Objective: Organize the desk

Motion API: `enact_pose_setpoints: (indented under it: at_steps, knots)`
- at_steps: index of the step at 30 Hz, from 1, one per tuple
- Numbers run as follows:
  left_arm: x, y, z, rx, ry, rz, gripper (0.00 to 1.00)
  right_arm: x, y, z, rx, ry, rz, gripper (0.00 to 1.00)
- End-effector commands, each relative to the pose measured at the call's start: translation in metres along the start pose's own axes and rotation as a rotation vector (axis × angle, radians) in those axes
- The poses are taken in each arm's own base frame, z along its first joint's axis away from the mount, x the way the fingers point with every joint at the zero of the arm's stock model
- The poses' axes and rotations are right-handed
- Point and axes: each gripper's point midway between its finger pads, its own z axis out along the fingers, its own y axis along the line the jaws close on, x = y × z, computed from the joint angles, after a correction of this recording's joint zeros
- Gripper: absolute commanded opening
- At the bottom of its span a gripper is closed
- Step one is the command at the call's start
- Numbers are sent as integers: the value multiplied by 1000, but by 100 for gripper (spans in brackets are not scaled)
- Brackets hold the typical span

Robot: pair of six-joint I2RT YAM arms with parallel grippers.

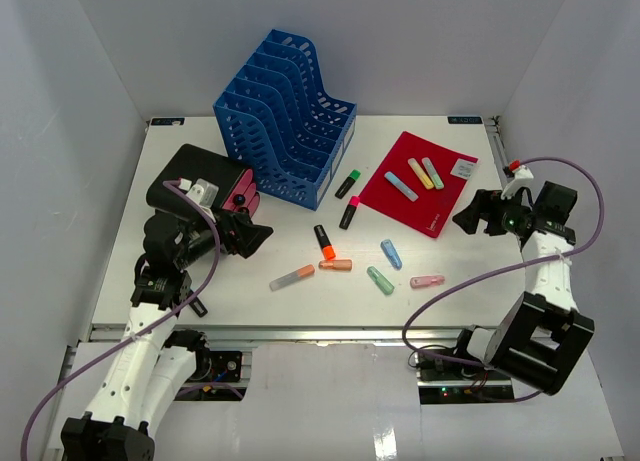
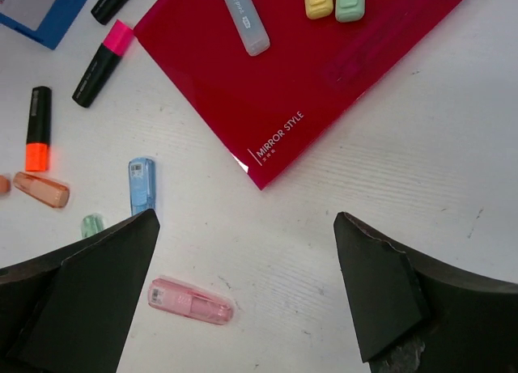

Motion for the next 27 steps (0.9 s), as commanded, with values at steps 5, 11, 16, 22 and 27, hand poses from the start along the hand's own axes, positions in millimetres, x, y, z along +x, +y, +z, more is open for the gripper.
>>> enact_pose_setpoints:
  at_steps: [5,11,16,22,27]
  knots:
    - [-4,-5,-3,4,-13,13,98,-19,-37,34,-6,-59,252,95]
    - [-4,-2,-3,-11,-15,16,98,-12,-66,82,-4,-16,436,79]
    - [-1,2,1,-16,1,7,98,-11,-79,115,48,-11,429,78]
    - [0,5,1,-28,4,6,98,-1,-100,145,93,10,500,73]
    - [2,6,3,-28,12,2,98,12,-111,157,118,27,547,67]
